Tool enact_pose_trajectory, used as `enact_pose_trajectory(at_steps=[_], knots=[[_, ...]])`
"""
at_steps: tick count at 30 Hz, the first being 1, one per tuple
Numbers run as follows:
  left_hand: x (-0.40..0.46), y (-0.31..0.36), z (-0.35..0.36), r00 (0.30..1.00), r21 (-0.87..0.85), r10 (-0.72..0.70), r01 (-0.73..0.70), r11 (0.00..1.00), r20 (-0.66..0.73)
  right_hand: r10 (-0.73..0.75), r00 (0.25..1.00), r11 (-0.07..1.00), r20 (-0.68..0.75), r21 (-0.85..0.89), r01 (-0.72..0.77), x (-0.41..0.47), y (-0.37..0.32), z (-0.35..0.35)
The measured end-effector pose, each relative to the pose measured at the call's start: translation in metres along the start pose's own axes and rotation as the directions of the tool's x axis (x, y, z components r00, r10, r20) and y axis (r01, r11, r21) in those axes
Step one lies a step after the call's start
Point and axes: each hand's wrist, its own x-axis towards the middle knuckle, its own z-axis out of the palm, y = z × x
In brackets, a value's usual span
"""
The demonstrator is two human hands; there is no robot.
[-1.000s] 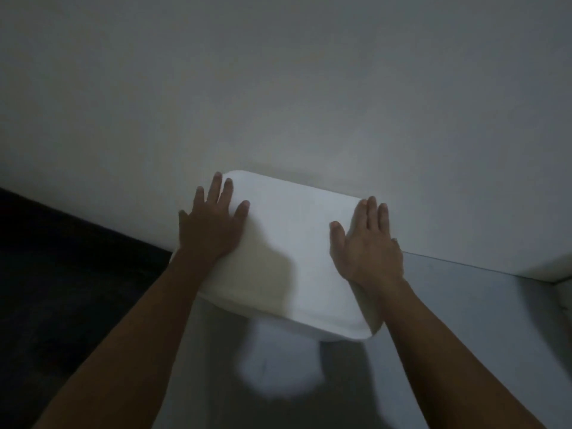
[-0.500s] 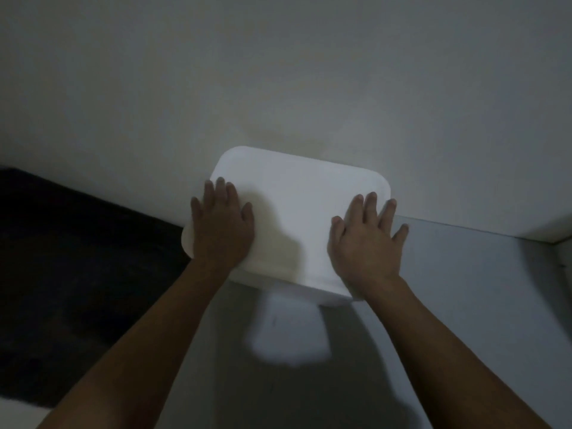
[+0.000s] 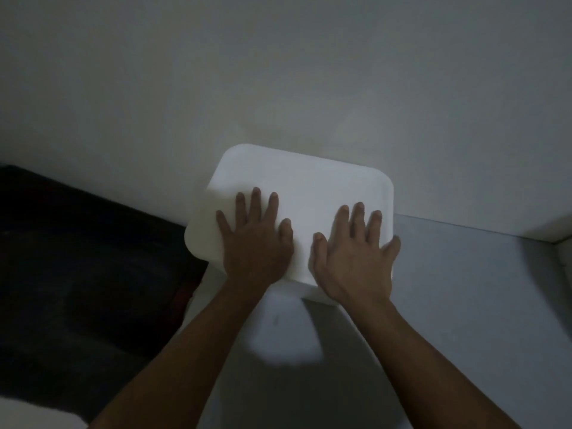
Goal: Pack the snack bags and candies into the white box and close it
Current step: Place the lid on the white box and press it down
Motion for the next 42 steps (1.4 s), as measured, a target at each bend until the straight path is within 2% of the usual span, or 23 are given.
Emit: enact_pose_trajectory(at_steps=[2,4,7,10,13,17,20,24,27,31,42], knots=[[0.0,-0.01,-0.001,0.999,0.03,-0.035,0.034,0.999,0.006,-0.016,1.0,0.999,-0.008,0.029,0.016,-0.004,0.007,-0.002],[0.002,-0.031,-0.004,0.987,0.086,-0.156,0.158,0.984,-0.025,-0.01,1.0,0.998,-0.016,0.065,0.011,-0.01,0.014,-0.002],[0.005,-0.055,-0.008,0.958,0.027,-0.282,0.284,0.959,-0.041,0.092,0.996,0.985,-0.018,0.151,-0.089,-0.014,0.023,-0.001],[0.008,-0.057,-0.011,0.958,-0.053,-0.268,0.264,0.963,-0.105,0.18,0.984,0.924,-0.007,0.343,-0.167,-0.01,0.024,-0.004],[0.014,-0.06,-0.014,0.953,-0.117,-0.284,0.271,0.955,-0.11,0.258,0.966,0.842,0.006,0.489,-0.228,-0.006,0.026,-0.008],[0.026,-0.074,-0.017,0.961,-0.175,-0.275,0.266,0.948,-0.031,0.296,0.955,0.777,0.001,0.581,-0.242,0.0,0.03,-0.006],[0.035,-0.086,-0.018,0.975,-0.283,-0.221,0.217,0.934,0.018,0.329,0.944,0.72,0.0,0.647,-0.25,0.004,0.033,-0.006],[0.042,-0.101,-0.02,0.982,-0.574,-0.165,0.186,0.797,0.089,0.36,0.933,0.544,0.019,0.808,-0.227,0.006,0.04,-0.006],[0.045,-0.106,-0.017,0.989,-0.698,-0.136,0.135,0.703,0.054,0.399,0.917,0.465,0.031,0.854,-0.231,0.008,0.042,-0.003],[0.051,-0.107,-0.014,0.989,-0.76,-0.146,0.112,0.64,0.022,0.421,0.906,0.45,0.03,0.861,-0.237,0.014,0.044,-0.002],[0.077,-0.1,-0.008,0.983,-0.746,-0.178,0.086,0.66,-0.044,0.424,0.906,0.45,0.005,0.866,-0.216,0.048,0.044,-0.005]])
